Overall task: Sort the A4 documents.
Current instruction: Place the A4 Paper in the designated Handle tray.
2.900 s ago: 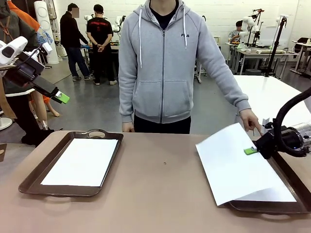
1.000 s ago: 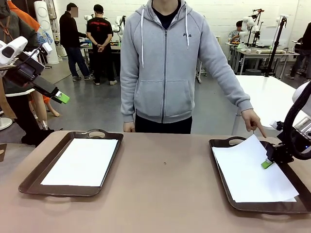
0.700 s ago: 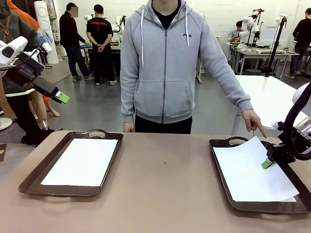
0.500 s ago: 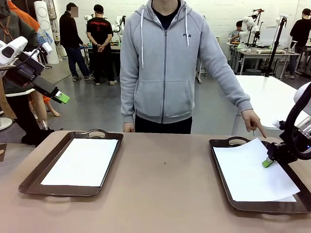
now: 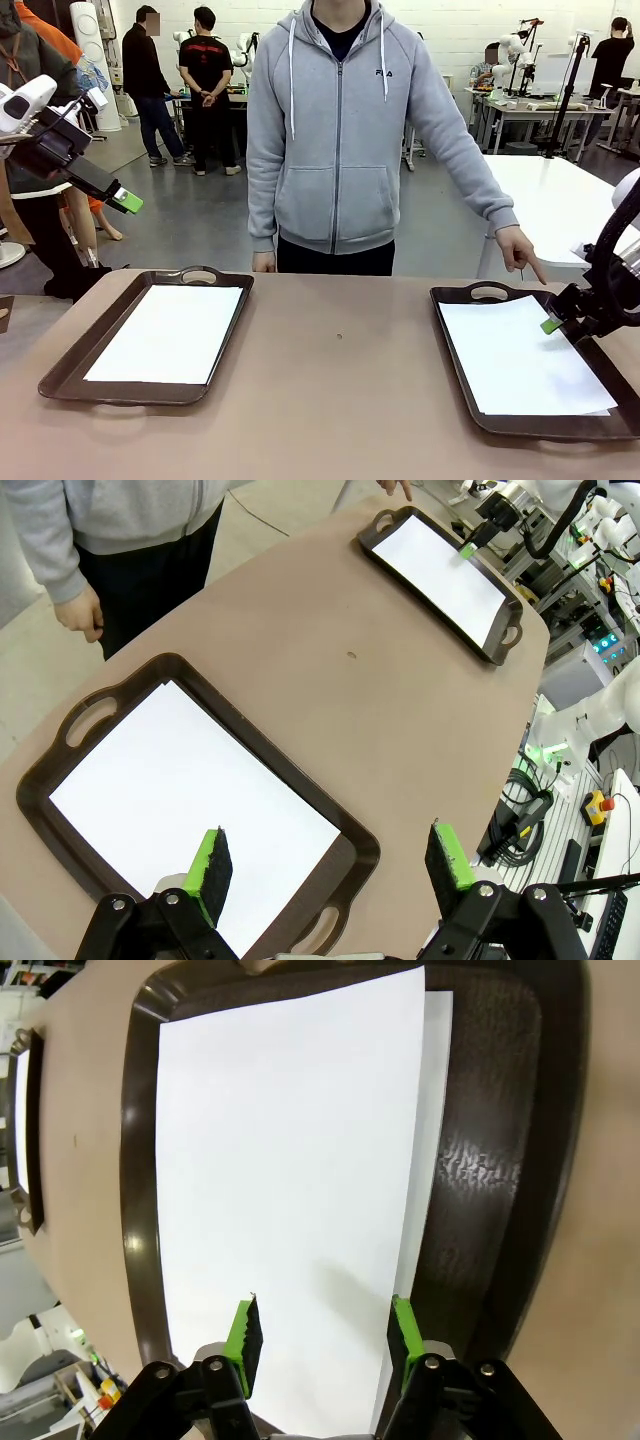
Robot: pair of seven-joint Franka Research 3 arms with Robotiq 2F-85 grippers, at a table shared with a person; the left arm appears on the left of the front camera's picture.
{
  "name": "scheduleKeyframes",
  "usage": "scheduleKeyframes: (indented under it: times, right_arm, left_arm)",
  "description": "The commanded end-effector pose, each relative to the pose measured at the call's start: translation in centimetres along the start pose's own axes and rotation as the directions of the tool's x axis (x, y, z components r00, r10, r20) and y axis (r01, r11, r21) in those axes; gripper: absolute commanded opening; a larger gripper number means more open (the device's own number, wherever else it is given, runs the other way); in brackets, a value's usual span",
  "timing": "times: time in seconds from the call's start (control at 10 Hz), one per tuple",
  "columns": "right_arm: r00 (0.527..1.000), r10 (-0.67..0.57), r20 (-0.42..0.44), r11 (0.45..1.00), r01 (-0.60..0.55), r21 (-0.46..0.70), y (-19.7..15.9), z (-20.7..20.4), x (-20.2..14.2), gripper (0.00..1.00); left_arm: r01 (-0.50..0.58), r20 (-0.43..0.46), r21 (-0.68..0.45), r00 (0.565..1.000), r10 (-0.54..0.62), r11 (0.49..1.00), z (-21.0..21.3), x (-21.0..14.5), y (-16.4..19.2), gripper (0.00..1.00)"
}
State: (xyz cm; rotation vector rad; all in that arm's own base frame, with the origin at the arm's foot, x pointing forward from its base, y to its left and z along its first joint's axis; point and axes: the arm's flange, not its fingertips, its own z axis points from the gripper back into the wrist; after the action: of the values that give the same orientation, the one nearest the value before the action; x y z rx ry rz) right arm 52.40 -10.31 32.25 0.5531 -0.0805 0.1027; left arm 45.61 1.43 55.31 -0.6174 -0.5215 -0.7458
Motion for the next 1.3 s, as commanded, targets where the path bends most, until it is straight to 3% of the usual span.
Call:
scheduleKeyframes:
  times: [0.0,0.2,1.2]
  right_arm:
    - [0.999,-0.034,0.001,0.997,0.034,-0.072,0.35,0.78,-1.25,0.84]
    - [0.999,-0.040,0.010,0.996,0.041,-0.082,0.35,1.39,-1.51,1.00]
    - [1.000,-0.020,0.016,0.999,0.021,-0.048,0.02,1.55,-0.87,1.00]
  left_arm:
    - [0.009,0.002,0.001,1.000,-0.009,1.000,0.11,-0.05,-0.05,1.00]
    - [0.009,0.002,0.001,1.000,-0.009,1.000,0.11,-0.05,-0.05,1.00]
    - [0.009,0.002,0.001,1.000,-0.009,1.000,0.11,-0.05,-0.05,1.00]
